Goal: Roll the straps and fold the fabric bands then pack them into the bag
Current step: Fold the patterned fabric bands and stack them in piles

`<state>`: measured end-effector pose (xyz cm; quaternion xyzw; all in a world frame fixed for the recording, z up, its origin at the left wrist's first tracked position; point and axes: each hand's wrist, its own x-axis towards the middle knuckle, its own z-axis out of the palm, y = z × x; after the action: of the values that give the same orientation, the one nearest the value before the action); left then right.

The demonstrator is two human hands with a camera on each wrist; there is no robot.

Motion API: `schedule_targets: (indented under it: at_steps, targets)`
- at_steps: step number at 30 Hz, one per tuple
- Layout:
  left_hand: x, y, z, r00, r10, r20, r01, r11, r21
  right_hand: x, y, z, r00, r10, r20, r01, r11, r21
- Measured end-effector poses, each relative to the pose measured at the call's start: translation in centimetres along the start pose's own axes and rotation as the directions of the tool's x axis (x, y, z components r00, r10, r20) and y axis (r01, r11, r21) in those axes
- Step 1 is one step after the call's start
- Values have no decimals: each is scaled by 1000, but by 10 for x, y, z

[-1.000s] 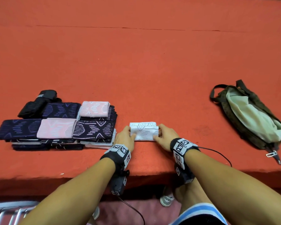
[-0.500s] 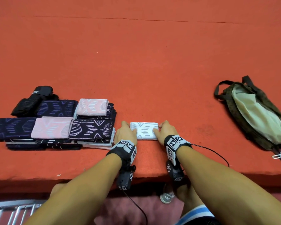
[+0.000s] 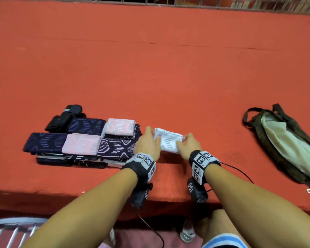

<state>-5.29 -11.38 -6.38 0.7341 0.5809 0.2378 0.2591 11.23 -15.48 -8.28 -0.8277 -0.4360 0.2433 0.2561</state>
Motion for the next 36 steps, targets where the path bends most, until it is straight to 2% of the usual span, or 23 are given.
schedule_targets:
  at_steps: [2, 4, 7, 11, 17, 22, 27, 30, 32, 34, 36]
  targets:
    - [7, -8, -33, 997, -19, -81, 17, 999, -32, -6, -33, 2, 990, -139, -13, 139, 988, 63]
    - [13, -27, -62, 991, -20, -130, 20, 1000, -6, -13, -65, 11, 955, -297, -6, 297, 954, 40]
    - [15, -54, -98, 985, -9, -171, 21, 997, 71, -22, -104, 29, 921, -384, 62, 385, 923, -1]
    - [13, -86, -118, 982, -74, -176, 96, 988, 120, -26, -127, 59, 913, -382, 142, 385, 923, 6]
    - [5, -110, -102, 983, -152, -99, 164, 979, 122, -26, -119, 86, 911, -323, 255, 358, 928, -103]
    - [-1, -112, -85, 975, -195, -103, 214, 952, 218, -30, -108, 96, 917, -293, 270, 348, 919, -184]
    - [1, -98, -83, 965, -232, -121, 256, 932, 256, -30, -107, 97, 897, -307, 317, 371, 914, -164]
    - [9, -81, -89, 964, -240, -116, 260, 943, 208, -21, -115, 84, 901, -287, 326, 336, 936, -106]
    - [19, -68, -94, 960, -235, -151, 255, 957, 134, -7, -125, 69, 927, -277, 254, 292, 956, -22]
    - [34, -59, -96, 952, -239, -191, 246, 969, 17, 13, -136, 53, 943, -276, 188, 272, 961, 49]
    - [51, -57, -93, 938, -274, -212, 251, 960, -127, 39, -145, 44, 943, -279, 181, 265, 959, 100]
